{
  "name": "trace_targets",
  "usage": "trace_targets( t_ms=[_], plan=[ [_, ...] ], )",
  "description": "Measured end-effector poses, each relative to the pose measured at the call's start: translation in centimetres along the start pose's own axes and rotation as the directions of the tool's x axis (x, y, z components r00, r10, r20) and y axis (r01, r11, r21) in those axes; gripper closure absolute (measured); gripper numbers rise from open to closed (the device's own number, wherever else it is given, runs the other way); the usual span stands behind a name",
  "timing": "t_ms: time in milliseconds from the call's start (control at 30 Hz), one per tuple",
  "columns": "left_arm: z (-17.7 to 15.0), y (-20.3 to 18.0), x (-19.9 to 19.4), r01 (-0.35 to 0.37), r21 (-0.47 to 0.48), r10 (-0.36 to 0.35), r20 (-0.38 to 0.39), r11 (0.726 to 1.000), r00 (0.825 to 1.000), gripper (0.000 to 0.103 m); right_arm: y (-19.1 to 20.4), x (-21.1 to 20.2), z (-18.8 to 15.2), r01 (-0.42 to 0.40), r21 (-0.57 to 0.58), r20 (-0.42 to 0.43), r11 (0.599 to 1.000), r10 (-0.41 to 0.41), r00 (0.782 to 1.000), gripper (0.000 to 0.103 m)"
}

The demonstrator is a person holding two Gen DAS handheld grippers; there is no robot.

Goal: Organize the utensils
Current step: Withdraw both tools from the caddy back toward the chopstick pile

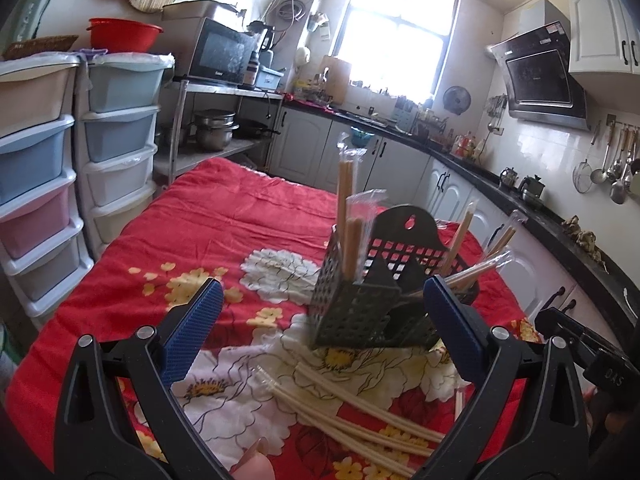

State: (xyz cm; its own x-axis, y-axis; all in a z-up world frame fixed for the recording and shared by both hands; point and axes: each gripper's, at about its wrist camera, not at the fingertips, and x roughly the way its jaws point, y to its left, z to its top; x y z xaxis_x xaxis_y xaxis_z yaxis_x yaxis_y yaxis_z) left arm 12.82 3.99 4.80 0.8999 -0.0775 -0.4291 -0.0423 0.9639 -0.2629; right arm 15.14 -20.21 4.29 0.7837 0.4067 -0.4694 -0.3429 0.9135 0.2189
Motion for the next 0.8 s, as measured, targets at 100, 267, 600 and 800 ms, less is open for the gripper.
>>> trace_targets(
  t_ms=[100,267,600,800],
  plan=[
    [-0.4,0.4,0.1,-0.011,-0.003,0.011,-0.012,1.000,1.000,0.011,0.3,0.3,-0.3,-0.008,-0.009,-0.015,1.000,0.008,1.000,0.035],
    [-1.0,0.9,0.3,-0.022,-0.006,0.022,-0.034,1.000,0.999,0.011,0.9,0.7,-0.7,-0.013,-0.025,-0.032,1.000,0.012,0.999,0.035],
    [-3.0,2.3,1.3,-0.039,-0.026,0.036,-0.103,0.999,0.994,0.011,1.8,1.8,-1.4,-0.024,-0.052,-0.072,0.998,0.020,0.997,0.035],
    [-4.0,3.4,1.9,-0.047,-0.044,0.041,-0.139,0.998,0.989,0.011,2.3,2.5,-2.0,-0.029,-0.070,-0.101,0.997,0.022,0.995,0.035]
  ],
)
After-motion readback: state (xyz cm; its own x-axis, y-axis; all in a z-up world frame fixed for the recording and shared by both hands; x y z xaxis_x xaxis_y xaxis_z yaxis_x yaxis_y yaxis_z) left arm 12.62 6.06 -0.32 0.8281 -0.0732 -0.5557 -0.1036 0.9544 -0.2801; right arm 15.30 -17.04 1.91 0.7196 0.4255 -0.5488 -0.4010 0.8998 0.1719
